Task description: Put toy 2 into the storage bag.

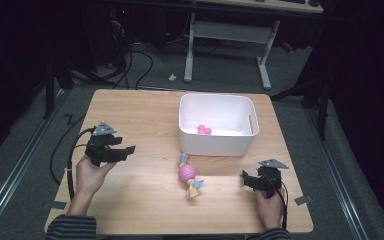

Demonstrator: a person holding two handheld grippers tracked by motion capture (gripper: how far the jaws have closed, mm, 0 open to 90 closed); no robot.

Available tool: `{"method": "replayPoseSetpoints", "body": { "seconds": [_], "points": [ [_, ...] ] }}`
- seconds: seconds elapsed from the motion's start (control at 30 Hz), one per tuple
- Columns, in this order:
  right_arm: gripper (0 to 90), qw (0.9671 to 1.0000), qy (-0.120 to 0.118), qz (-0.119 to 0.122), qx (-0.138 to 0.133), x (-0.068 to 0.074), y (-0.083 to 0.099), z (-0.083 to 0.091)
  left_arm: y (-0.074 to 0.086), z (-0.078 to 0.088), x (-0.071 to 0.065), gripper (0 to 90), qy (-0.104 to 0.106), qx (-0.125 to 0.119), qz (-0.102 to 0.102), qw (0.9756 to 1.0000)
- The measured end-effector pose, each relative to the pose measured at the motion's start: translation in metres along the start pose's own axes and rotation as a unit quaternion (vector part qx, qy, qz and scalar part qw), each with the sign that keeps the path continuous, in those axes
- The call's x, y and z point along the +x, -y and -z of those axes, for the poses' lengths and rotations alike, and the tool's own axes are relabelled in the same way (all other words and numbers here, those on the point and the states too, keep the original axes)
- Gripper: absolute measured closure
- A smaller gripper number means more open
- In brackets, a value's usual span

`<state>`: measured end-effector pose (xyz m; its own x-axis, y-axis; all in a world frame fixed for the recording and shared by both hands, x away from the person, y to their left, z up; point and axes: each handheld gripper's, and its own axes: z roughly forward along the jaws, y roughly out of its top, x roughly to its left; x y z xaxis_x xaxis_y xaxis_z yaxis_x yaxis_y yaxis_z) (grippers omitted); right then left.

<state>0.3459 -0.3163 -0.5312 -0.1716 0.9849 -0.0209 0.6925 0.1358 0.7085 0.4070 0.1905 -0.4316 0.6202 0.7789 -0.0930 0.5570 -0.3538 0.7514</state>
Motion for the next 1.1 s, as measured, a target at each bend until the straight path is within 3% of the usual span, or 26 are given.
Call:
{"method": "replayPoseSetpoints", "body": {
  "seconds": [0.43, 0.57, 0.83, 1.1],
  "points": [
    [16.8, 1.0, 0.001, -0.001, 0.0, 0.0, 0.0, 0.0, 0.034, -0.02, -0.004, 36.9, -0.004, 0.008, 0.013, 0.9999],
    [16.8, 1.0, 0.001, -0.001, 0.0, 0.0, 0.0, 0.0, 0.044, -0.029, -0.006, 37.4, -0.022, 0.027, 0.004, 0.9994],
    [16.8, 1.0, 0.0, -0.001, 0.0, 0.0, 0.0, 0.0, 0.06, -0.045, -0.009, 37.3, -0.025, 0.036, 0.004, 0.999],
    [16.8, 1.0, -0.001, -0.001, 0.001, 0.0, 0.0, 0.0, 0.068, -0.054, -0.007, 35.9, -0.035, 0.018, 0.013, 0.9991]
  ]
}}
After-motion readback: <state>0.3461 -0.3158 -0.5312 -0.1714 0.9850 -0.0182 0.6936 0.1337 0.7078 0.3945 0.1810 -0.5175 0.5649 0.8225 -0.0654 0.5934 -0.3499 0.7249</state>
